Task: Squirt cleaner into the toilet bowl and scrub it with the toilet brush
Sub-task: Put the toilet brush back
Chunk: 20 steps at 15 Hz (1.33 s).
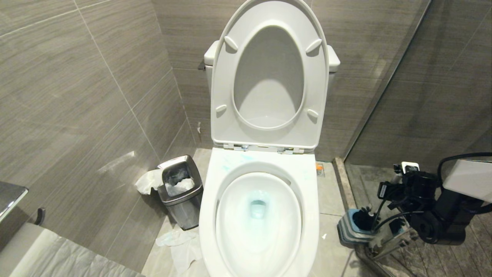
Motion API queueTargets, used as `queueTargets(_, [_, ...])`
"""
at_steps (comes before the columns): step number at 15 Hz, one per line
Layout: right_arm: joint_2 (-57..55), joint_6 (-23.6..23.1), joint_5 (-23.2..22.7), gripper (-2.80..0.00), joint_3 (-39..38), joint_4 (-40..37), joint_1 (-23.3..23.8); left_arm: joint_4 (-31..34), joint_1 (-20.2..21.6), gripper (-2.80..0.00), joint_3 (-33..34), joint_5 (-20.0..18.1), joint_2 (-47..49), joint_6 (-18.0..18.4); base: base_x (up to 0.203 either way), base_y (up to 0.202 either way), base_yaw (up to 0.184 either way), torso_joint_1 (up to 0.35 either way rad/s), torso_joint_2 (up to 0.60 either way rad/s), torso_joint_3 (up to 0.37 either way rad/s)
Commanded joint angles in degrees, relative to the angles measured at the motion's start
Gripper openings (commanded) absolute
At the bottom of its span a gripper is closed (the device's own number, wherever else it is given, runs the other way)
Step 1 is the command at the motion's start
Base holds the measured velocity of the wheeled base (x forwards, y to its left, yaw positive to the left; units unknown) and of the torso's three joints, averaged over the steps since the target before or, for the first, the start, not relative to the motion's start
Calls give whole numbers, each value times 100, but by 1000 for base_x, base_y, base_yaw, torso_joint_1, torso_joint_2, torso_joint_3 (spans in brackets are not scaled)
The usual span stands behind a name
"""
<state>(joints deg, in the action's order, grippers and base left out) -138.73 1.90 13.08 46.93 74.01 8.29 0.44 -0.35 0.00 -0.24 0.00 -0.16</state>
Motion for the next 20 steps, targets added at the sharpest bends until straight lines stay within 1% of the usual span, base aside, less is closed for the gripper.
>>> queueTargets(1, [-158,3,10,-280,26,40,-80,0,0,-280,9,-2,9,-2,0,0,0,0,0,0])
queueTargets(10, [-631,4,26,-280,301,58,-126,0,0,-280,9,-2,9,-2,0,0,0,0,0,0])
queueTargets(16, [-664,21,28,-280,334,52,-108,0,0,-280,9,-2,9,-2,0,0,0,0,0,0])
queueTargets(17, [-664,12,28,0,337,52,-108,0,0,-280,9,-2,9,-2,0,0,0,0,0,0])
queueTargets(20, [-664,-1,32,0,338,52,-116,0,0,-280,9,-2,9,-2,0,0,0,0,0,0])
